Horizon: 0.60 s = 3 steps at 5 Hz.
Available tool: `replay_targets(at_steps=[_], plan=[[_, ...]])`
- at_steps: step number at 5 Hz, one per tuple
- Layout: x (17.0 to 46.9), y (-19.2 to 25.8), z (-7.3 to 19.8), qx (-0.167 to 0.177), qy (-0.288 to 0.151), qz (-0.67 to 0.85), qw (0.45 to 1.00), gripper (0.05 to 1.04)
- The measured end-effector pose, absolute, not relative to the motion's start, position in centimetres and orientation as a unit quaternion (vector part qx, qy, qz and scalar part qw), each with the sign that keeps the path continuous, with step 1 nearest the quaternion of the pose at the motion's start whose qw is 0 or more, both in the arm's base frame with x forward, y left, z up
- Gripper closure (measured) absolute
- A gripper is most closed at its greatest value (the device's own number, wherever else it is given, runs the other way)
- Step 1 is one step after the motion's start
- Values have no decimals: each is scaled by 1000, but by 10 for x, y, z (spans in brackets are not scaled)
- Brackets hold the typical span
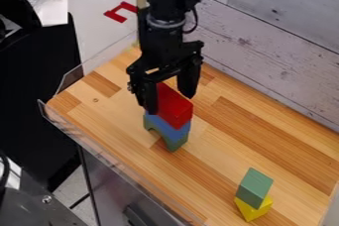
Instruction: Put the red block in between the arch and the cube
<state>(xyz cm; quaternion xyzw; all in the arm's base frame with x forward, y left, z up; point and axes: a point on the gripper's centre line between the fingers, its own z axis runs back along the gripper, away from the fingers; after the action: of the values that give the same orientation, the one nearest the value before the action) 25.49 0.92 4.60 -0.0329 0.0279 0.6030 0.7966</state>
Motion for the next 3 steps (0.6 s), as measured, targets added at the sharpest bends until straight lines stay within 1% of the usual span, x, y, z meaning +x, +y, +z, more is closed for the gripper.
replay_targets(at_steps=[1, 2, 3], plan=[[256, 9, 38, -28, 40, 605, 794, 124], [258, 8, 36, -30, 42, 600, 798, 401], [258, 8, 36, -33, 42, 596, 801, 496]])
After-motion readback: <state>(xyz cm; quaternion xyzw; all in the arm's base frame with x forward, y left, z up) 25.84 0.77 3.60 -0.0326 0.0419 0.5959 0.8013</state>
